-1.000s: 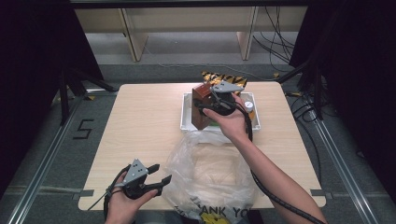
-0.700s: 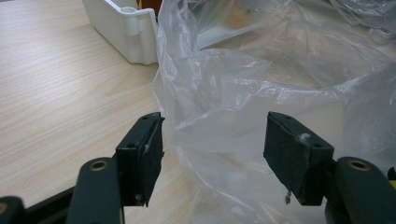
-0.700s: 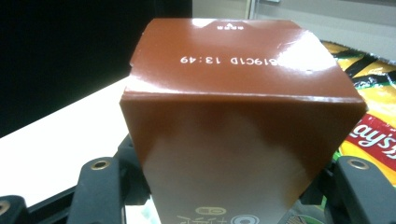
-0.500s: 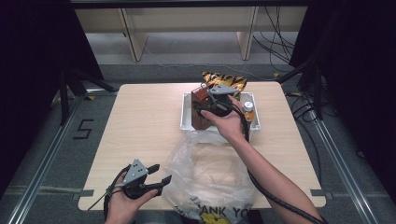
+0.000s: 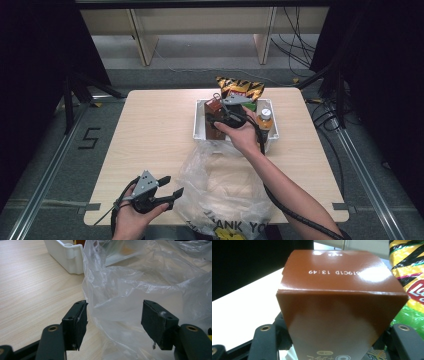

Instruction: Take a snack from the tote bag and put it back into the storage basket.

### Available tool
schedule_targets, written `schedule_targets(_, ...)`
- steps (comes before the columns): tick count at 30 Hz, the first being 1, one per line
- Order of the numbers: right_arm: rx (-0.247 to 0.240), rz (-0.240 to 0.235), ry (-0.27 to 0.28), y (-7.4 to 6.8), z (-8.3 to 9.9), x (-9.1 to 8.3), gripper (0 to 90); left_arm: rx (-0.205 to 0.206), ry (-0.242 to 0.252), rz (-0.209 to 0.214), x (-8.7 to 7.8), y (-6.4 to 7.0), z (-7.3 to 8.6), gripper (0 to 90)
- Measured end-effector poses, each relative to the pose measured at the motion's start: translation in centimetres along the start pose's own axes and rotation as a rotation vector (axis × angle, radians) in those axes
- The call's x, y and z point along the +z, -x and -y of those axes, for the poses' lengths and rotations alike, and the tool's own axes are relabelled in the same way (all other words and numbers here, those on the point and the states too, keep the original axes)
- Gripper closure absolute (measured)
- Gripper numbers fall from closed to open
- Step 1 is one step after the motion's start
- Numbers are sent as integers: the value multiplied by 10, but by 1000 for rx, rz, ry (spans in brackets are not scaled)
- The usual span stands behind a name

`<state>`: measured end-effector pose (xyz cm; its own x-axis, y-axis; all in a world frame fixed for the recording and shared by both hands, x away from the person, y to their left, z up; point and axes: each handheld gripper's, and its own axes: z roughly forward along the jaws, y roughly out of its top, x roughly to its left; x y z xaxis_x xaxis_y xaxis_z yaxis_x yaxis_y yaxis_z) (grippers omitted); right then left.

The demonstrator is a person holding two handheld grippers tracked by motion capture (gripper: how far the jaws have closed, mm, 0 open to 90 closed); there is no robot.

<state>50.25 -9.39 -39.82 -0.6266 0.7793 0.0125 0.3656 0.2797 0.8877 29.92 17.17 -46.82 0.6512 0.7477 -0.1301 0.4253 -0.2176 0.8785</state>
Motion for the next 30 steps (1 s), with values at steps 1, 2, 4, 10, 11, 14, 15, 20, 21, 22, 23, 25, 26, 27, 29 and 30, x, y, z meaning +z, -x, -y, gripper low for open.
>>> schedule_targets(1, 7, 6, 0, -1, 1, 2, 379, -1, 2, 0, 0, 0, 0, 368)
schedule_targets(2, 4, 9, -5, -1, 2, 2, 378, -4, 2, -4, 0, 0, 0, 368)
schedule_targets(4, 1, 6, 1, -2, 3, 5, 378, 10, 2, 4, 0, -1, 0, 368)
schedule_targets(10, -2, 9, -12, -1, 7, 9, 375, 0, 0, -4, -1, 0, 0, 368)
schedule_targets(11, 0, 11, -23, 0, 7, 9, 374, -3, 1, -4, 0, 0, 0, 368)
schedule_targets(14, 0, 19, -15, -1, 9, 11, 374, -3, 1, -3, 0, 0, 0, 368)
schedule_targets(15, -7, 20, -21, 0, 9, 11, 373, -1, 1, -1, 0, 0, 0, 368)
schedule_targets(20, -11, 22, -38, 1, 10, 13, 371, -3, 2, 0, 0, -1, 0, 368)
schedule_targets(21, -8, 32, -23, 1, 11, 15, 370, -2, 2, 0, 0, -1, 0, 368)
schedule_targets(22, -3, 25, -35, 1, 12, 15, 370, -2, 2, 1, 0, -1, 0, 368)
schedule_targets(23, -4, 25, -38, 0, 12, 15, 370, -2, 2, 1, 0, -1, 0, 368)
schedule_targets(25, -4, 23, -43, -1, 12, 15, 369, -1, -1, -2, 0, -1, 0, 368)
schedule_targets(26, -22, 23, -41, 1, 11, 15, 369, 8, -2, -2, 0, -2, 0, 368)
schedule_targets(27, -20, 24, -42, 1, 11, 15, 367, 10, -2, -2, 0, -2, 0, 368)
schedule_targets(29, -9, 21, -44, 0, 11, 16, 359, 8, -4, -8, 0, -2, 0, 368)
schedule_targets(30, -8, 28, -27, -1, 12, 17, 344, 10, -5, -7, 0, -2, 0, 368)
